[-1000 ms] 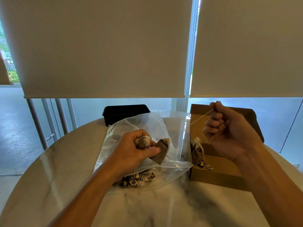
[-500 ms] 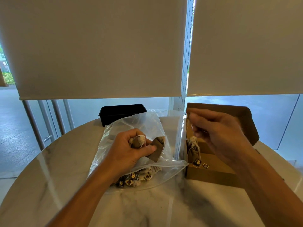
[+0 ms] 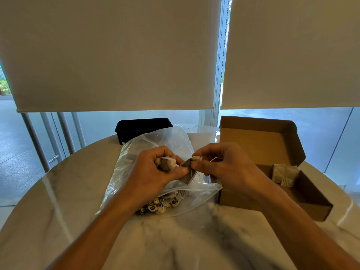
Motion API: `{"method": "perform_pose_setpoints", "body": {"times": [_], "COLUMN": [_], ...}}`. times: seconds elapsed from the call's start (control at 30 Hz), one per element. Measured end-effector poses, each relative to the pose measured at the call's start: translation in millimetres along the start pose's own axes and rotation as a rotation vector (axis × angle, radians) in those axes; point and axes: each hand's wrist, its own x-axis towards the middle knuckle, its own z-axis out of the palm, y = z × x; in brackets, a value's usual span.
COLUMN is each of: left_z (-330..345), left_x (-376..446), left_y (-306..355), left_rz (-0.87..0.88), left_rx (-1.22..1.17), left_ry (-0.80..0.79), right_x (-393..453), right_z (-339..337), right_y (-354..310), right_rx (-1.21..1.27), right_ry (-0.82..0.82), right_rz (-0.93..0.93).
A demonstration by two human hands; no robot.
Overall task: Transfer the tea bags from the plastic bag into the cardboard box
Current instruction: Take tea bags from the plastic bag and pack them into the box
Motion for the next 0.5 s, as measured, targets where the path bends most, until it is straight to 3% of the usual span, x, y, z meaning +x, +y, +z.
{"method": "perform_pose_setpoints", "body": {"times": [0.13, 0.33, 0.5], "left_z": [-4.3, -21.8, -30.3], "left_x": [1.0, 6.0, 7.0], "left_y": [-0.8, -9.2, -13.3], "left_rz": [-0.006, -0.123, -0.132], "left_rx": [0.018, 0.043, 0.063], "left_ry": [-0.013, 0.033, 0.028], "right_x": [-1.9, 0.0, 3.1], "right_z": [-16.3, -61.2, -74.5], "right_y": [-3.2, 8.7, 31.7], "right_rx": [0.027, -0.026, -0.299], "right_ry": [0.018, 0.242, 0.084], "right_rz": [-0.016, -0.046, 0.043]}}
